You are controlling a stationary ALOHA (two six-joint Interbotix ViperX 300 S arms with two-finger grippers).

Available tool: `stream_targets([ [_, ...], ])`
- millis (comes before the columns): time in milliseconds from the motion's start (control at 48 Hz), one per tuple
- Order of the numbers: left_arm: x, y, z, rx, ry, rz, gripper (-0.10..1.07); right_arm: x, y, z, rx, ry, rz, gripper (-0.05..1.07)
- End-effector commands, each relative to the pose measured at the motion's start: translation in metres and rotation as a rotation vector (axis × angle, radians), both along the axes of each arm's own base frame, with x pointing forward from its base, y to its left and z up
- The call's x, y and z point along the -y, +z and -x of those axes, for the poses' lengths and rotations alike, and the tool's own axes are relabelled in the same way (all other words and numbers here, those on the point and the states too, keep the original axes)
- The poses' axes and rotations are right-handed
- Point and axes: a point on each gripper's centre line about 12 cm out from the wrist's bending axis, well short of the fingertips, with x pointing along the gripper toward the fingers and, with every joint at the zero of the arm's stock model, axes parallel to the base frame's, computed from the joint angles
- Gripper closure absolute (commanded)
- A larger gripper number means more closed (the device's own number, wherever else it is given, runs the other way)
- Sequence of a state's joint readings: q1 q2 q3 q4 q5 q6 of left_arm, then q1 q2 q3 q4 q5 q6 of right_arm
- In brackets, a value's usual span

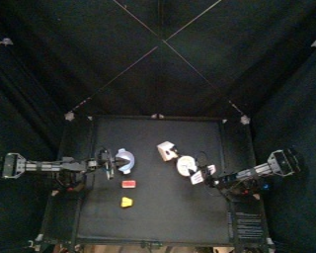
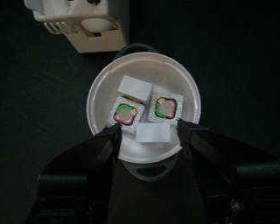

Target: Grab salmon sushi

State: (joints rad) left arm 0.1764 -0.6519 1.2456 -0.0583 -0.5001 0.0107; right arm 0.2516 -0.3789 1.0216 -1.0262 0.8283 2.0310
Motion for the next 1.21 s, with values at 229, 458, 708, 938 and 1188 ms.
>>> stream_targets([
  [229, 0.002, 0.000, -0.002, -0.026, -0.019, -0.013, 0.63, -0.002, 0.014, -0.005, 0.052, 0.011, -0.004, 0.15],
  [458, 0.014, -0.004, -0.005, -0.088, -0.102, -0.083, 0.62, -0.007, 0.021, -0.011, 0.077, 0.040, 0.007, 0.15],
  [708, 0.032, -0.010, -0.006, -0.161, -0.200, -0.135, 0.61, -0.011, 0.027, -0.016, 0.098, 0.064, 0.015, 0.15],
  [938, 0.045, -0.016, -0.005, -0.216, -0.267, -0.167, 0.45, -0.011, 0.026, -0.016, 0.096, 0.063, 0.013, 0.15],
  [1188, 0.064, -0.029, 0.001, -0.325, -0.360, -0.188, 0.18, -0.011, 0.025, -0.017, 0.091, 0.064, 0.013, 0.15],
])
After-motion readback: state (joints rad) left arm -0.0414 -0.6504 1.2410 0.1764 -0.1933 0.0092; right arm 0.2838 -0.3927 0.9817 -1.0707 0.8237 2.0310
